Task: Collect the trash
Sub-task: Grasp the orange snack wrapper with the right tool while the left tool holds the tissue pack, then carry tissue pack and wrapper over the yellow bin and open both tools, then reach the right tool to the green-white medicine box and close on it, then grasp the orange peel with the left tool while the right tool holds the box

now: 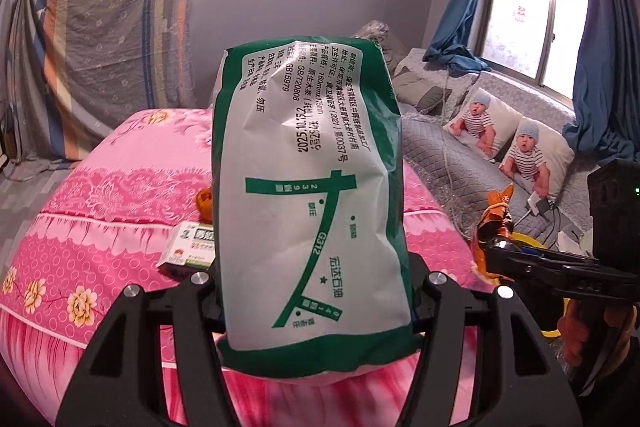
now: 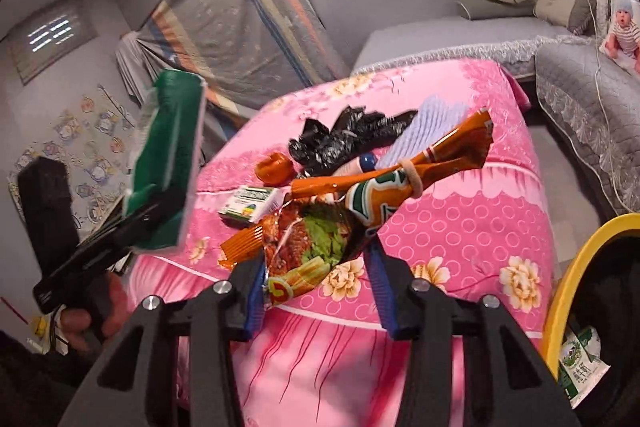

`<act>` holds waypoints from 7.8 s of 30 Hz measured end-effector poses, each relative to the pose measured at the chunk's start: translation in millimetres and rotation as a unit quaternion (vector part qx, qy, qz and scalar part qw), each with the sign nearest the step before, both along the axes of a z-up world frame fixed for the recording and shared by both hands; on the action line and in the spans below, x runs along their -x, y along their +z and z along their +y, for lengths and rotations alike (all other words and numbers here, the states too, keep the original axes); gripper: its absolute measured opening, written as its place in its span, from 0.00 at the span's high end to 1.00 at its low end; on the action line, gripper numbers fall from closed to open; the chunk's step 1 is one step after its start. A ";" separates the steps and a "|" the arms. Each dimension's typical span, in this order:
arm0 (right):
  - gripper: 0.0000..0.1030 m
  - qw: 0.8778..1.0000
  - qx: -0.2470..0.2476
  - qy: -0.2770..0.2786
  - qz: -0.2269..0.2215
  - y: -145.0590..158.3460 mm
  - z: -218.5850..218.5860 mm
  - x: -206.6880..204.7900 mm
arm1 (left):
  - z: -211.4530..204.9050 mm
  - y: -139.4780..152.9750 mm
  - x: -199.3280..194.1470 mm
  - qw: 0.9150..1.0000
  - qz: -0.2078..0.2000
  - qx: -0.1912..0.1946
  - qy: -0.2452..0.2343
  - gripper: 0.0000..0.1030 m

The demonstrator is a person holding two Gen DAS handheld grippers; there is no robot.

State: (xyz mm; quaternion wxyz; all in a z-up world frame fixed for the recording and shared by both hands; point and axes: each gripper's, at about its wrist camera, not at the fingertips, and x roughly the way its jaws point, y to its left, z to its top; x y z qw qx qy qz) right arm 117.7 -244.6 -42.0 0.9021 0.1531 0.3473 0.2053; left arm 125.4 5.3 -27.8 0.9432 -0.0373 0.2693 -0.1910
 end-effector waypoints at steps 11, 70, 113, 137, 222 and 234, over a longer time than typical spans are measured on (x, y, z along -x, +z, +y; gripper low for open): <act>0.60 0.995 0.008 -0.068 -0.075 39.1 -57.1 52.6 | -59.9 34.4 24.0 0.996 -0.048 -0.007 -0.073 0.45; 0.59 0.940 0.064 -0.332 0.035 -70.9 -237.6 127.1 | -316.7 -15.4 26.1 0.944 -0.038 -0.076 -0.318 0.44; 0.25 0.941 0.072 -0.331 0.012 -42.2 -208.9 119.3 | -179.9 18.3 -18.4 0.981 -0.076 0.005 -0.180 0.08; 0.24 0.979 0.180 -0.095 -0.030 -9.4 -23.6 5.2 | 84.8 -45.6 -35.6 0.999 -0.013 -0.037 0.011 0.08; 0.32 0.994 -0.068 0.056 -0.066 1.4 -78.1 -10.6 | 40.1 -81.1 -182.0 0.992 0.091 -0.063 0.065 0.08; 0.31 0.994 -0.072 0.064 -0.056 -5.4 -72.8 -15.6 | 64.8 -104.8 -230.5 0.983 0.140 -0.047 0.113 0.23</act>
